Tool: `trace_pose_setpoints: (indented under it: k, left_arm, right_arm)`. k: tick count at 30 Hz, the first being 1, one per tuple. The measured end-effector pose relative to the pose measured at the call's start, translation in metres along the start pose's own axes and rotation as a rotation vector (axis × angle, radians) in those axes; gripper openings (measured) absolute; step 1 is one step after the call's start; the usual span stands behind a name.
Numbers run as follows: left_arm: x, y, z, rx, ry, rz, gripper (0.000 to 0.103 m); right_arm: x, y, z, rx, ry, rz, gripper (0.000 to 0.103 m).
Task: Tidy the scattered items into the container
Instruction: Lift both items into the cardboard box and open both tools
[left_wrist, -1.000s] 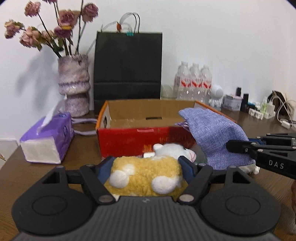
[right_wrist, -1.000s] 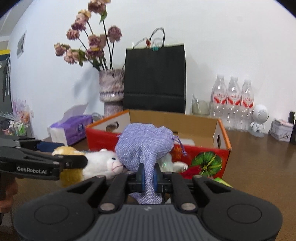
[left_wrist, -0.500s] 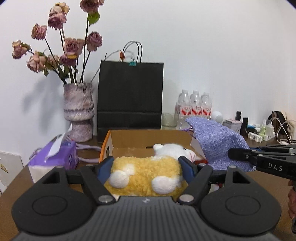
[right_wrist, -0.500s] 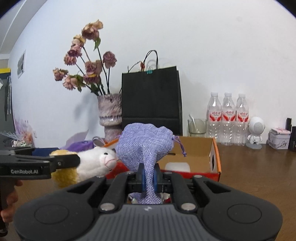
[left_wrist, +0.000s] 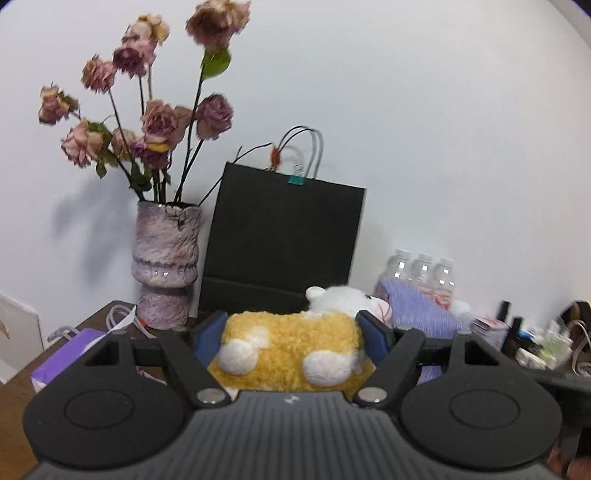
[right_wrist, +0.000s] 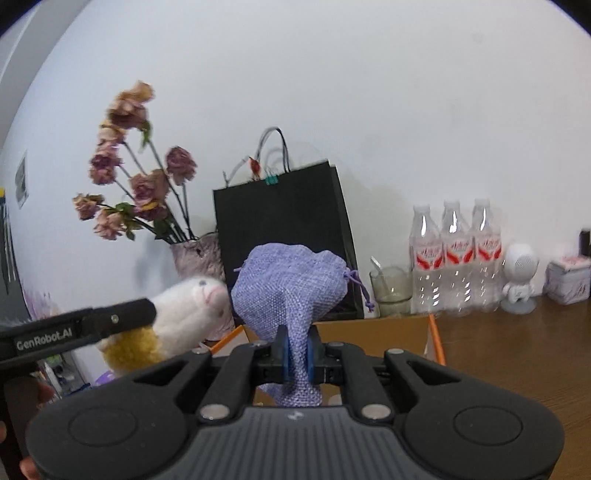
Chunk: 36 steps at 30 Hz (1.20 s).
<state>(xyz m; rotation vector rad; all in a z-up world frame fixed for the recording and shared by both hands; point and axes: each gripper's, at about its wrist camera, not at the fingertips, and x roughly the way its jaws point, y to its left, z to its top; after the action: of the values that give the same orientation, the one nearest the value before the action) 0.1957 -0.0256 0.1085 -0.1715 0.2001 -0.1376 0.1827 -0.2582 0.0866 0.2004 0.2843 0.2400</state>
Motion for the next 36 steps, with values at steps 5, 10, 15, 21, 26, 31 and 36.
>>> trace_pose_setpoints:
  k: [5,10,15,21,26,31,36]
  left_arm:
    - [0.049,-0.001,-0.005,-0.045,0.056,0.031,0.077]
    - [0.087,0.001,-0.022,-0.002,0.13,0.088,0.077]
    - [0.105,0.003,-0.037,0.031,0.191,0.114,0.077]
    - [0.11,0.003,-0.043,0.045,0.218,0.138,0.082]
    - [0.106,0.004,-0.039,0.04,0.218,0.13,0.103]
    - [0.099,-0.007,-0.034,0.127,0.23,0.156,0.103]
    - [0.097,-0.011,-0.034,0.147,0.242,0.194,0.103]
  right_arm:
    - [0.044,-0.009,-0.006,0.02,0.052,-0.008,0.008]
    - [0.08,-0.018,-0.017,-0.056,0.117,-0.072,0.008]
    - [0.102,-0.029,-0.028,-0.044,0.186,-0.07,0.008]
    - [0.109,-0.031,-0.033,-0.049,0.219,-0.069,0.01]
    - [0.11,-0.029,-0.032,-0.057,0.262,-0.071,0.08]
    - [0.105,-0.021,-0.027,-0.106,0.264,-0.095,0.103]
    - [0.105,-0.021,-0.027,-0.118,0.282,-0.123,0.103]
